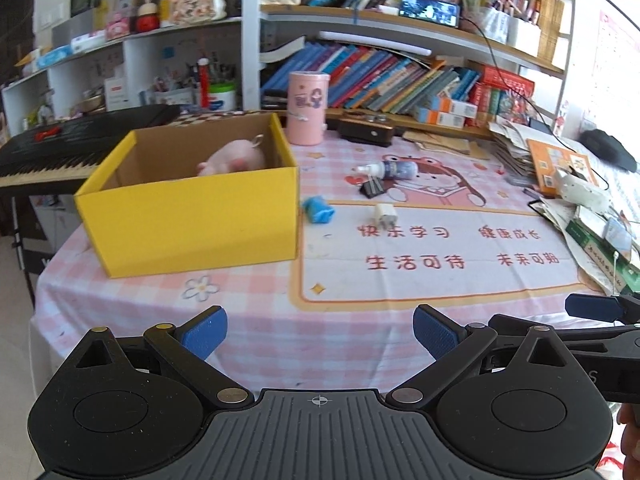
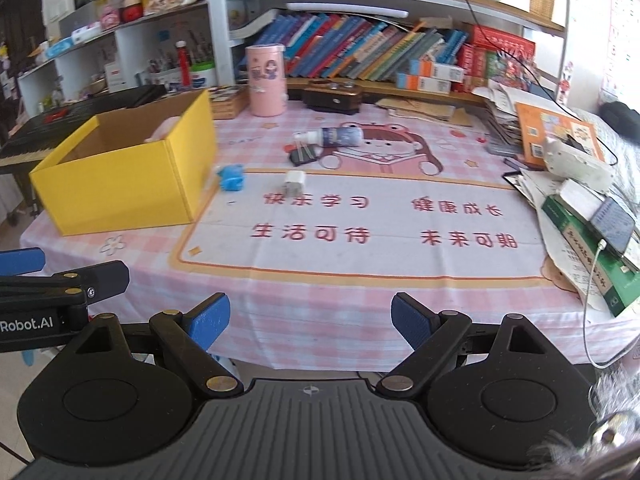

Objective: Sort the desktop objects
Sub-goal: 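Withdraw both tools from the yellow box back over the table, then move both tools toward the white charger plug and spray bottle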

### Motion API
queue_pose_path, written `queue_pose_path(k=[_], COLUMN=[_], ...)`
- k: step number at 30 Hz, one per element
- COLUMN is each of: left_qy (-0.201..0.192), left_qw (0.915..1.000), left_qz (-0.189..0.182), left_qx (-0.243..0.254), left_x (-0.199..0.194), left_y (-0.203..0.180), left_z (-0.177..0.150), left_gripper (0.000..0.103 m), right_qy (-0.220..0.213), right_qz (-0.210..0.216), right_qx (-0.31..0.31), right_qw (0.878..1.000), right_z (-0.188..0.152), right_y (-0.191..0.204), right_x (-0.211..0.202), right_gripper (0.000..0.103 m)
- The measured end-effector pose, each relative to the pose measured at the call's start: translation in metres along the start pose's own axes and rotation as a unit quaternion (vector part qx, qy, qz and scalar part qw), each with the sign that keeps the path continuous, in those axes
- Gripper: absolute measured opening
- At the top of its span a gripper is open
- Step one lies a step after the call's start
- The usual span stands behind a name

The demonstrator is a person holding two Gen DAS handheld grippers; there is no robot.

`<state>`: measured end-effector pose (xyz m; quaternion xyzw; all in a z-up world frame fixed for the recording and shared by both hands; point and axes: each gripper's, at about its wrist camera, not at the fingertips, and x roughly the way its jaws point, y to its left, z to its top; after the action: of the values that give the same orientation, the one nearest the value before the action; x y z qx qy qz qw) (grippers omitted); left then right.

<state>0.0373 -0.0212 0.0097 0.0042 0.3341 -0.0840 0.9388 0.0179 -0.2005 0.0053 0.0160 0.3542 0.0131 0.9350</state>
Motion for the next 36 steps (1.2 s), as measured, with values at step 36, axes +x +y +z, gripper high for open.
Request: queue_pose_path(k=[36], left_qy=[0.039], left_qw=[0.9992], left_qz=[-0.006], left_qx=[-0.007], left_x=[0.115], left_y=[-0.087], left_z=[0.067], left_gripper=[0.101], right_qy=[0.045], right_qz=[-0.002], right_qx=[0.002], right_qw=[0.999], right_z=[0.073], right_y=[-0.109], right_x=[0.100], right_gripper=[0.088])
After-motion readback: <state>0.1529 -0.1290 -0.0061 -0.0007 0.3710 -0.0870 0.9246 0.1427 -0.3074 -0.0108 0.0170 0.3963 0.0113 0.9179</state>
